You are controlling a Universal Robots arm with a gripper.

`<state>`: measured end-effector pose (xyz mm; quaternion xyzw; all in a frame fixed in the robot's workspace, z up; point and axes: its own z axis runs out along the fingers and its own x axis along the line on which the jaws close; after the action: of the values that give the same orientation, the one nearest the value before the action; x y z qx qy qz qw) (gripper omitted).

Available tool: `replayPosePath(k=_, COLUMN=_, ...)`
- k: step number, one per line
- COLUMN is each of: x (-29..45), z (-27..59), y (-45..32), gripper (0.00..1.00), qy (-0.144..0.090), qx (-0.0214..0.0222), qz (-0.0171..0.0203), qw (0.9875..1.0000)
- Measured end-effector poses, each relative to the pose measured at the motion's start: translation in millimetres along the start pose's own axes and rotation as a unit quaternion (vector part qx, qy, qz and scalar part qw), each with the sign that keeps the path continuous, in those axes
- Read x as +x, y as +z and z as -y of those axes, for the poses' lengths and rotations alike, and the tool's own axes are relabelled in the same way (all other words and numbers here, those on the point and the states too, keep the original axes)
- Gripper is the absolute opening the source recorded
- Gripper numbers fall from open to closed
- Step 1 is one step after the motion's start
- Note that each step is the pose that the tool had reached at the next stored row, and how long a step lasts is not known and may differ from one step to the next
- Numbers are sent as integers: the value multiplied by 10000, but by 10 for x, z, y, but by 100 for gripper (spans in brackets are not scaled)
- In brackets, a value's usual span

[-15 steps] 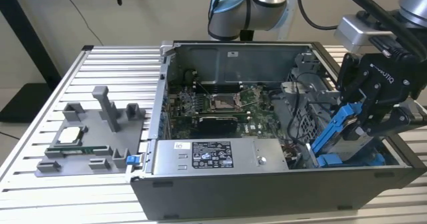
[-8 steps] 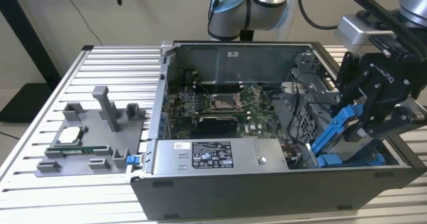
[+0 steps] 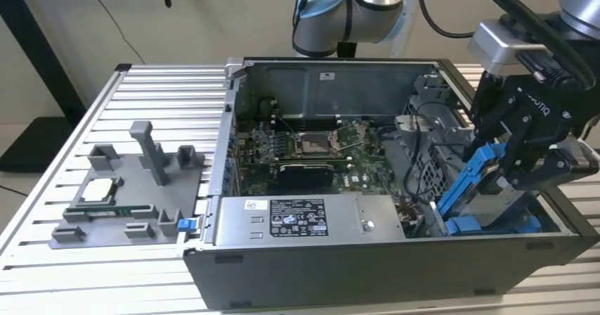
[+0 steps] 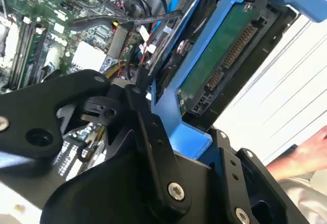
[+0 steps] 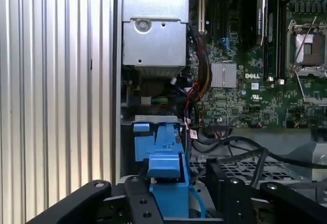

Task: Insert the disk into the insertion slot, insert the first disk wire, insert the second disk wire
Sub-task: 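Insert the disk into the insertion slot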

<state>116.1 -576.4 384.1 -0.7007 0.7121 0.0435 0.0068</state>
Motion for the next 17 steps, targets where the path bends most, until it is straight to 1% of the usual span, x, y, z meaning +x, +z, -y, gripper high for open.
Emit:
replayPosePath(k=1, x=0, z=-1, y=0, gripper=0, qy=-2, qx=-1, qz=41, qw=10000)
replayPosePath(k=2, x=0, z=-2, y=0, gripper=0, qy=-3, qx=-1, qz=70, qw=10000)
replayPosePath(k=3, x=1, z=-2, y=-1, gripper=0, qy=-4, qx=-1, qz=85, qw=10000)
replayPosePath(k=4, x=2, z=-2, y=-1, gripper=0, qy=-4, qx=-1, qz=92, qw=10000)
replayPosePath(k=7, x=29, z=-2, y=-1, gripper=0, qy=-5, qx=-2, qz=96, qw=10000)
replayPosePath(k=10, x=35, z=-1, y=-4, gripper=0, qy=-5, qx=-2, qz=96, qw=10000)
replayPosePath(k=15, x=45, z=-6, y=-89, gripper=0, qy=-1, qx=-47, qz=94, qw=9999)
replayPosePath(k=17, x=47, z=-7, y=-97, gripper=0, qy=0, qx=-50, qz=92, qw=9999)
